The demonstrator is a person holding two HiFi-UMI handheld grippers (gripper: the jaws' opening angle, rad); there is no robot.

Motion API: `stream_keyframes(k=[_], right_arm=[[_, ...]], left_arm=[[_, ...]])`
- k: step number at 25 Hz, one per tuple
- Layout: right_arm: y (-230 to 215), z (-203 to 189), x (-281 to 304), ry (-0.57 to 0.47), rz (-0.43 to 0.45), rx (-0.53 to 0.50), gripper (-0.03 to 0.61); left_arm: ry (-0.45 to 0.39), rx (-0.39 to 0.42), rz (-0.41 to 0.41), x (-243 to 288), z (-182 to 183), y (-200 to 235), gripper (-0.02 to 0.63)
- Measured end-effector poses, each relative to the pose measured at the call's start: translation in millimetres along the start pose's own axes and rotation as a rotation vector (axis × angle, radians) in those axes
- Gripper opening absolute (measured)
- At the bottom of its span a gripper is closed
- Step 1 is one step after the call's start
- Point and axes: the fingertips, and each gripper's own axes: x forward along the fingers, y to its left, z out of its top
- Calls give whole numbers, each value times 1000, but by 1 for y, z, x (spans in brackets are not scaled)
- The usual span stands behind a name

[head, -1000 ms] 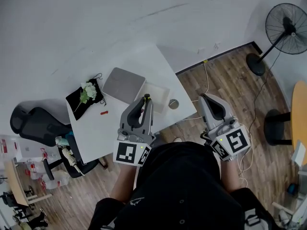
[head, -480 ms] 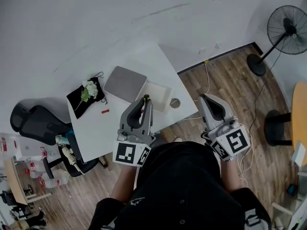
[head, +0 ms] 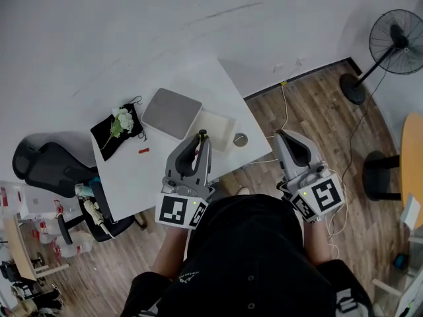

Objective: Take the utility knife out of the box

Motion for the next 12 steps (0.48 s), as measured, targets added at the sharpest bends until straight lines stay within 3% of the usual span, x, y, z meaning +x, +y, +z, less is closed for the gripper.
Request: stream_keyframes(k=[12], right_arm=[[-1,-1,0,7,-1,-3,5]], left_arm=[[10,-17,2,0,-6,1,55]])
